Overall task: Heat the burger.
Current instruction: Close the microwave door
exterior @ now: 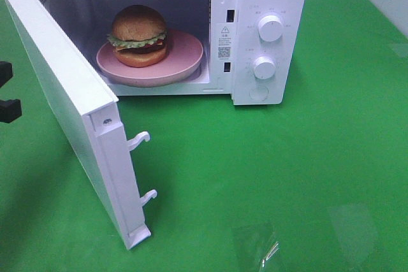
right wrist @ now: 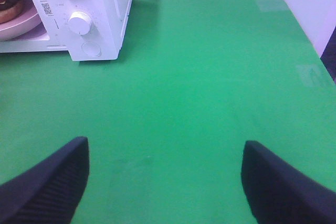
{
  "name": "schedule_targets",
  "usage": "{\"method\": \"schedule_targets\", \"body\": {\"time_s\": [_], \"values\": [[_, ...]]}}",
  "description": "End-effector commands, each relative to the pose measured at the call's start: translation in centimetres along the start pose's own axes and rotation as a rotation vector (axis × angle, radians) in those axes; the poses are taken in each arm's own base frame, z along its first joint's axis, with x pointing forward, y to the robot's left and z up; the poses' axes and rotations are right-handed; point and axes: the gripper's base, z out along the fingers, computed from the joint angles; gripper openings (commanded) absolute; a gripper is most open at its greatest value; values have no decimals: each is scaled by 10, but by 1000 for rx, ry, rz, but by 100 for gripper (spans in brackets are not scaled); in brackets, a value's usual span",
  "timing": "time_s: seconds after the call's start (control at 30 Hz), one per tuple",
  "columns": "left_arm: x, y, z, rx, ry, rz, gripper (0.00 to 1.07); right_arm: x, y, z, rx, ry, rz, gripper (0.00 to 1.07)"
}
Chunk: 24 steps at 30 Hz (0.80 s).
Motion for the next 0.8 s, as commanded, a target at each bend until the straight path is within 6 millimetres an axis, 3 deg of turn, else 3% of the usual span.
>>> {"method": "schedule_targets", "body": {"time_s": [0.03, 0.5, 0.8], "values": [[1, -5, 5, 17, 1, -9, 0, 1, 0, -4, 3, -33, 3, 76], [9, -31, 18, 97, 0, -28, 0, 1, 0, -4, 3, -33, 4, 76], [-1, -51, 30, 139, -27, -40, 0, 1, 0, -4, 3, -33, 4, 76]]}}
